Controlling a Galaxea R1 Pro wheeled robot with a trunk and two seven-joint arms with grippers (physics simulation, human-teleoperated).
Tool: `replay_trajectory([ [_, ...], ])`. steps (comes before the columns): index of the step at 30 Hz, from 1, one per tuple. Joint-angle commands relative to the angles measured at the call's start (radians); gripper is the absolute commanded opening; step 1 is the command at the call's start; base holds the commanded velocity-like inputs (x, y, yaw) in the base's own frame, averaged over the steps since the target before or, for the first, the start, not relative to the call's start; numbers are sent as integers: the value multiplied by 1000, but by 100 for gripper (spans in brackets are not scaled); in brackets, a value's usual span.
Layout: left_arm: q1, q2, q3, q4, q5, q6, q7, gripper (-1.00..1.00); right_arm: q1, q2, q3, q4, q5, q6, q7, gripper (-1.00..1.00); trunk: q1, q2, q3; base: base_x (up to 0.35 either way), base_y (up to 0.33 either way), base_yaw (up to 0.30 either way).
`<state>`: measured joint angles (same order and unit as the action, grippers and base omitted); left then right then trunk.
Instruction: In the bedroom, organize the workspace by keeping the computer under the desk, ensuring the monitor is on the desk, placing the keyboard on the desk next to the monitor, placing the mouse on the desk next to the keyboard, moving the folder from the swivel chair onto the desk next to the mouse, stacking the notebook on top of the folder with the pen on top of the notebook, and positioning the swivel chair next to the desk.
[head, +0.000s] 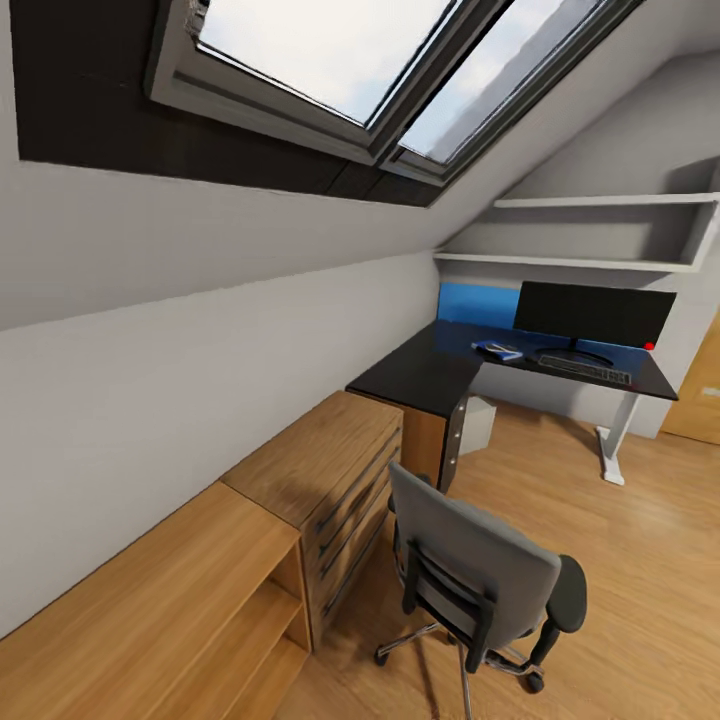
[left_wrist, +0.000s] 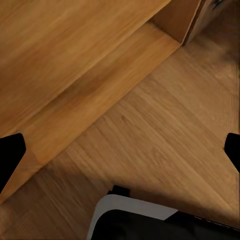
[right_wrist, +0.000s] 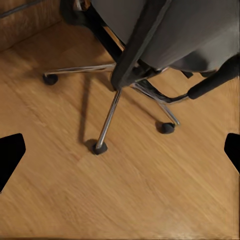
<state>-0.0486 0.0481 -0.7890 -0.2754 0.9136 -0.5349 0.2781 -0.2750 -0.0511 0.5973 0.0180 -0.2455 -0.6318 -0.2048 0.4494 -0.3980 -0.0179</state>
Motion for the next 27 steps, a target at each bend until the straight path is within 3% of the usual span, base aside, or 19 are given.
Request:
replay_trajectory([
  [1, 0, 1, -9, -2, 3, -2, 9, 100, -1, 0, 9, 2, -6, -3, -2, 100, 1, -2, -2, 0, 0, -287],
  [27, 0, 1, -7, -2, 4, -2, 9, 100, -1, 1, 8, 2, -6, -3, -3, 100, 1, -2, -23, 0, 0, -262],
])
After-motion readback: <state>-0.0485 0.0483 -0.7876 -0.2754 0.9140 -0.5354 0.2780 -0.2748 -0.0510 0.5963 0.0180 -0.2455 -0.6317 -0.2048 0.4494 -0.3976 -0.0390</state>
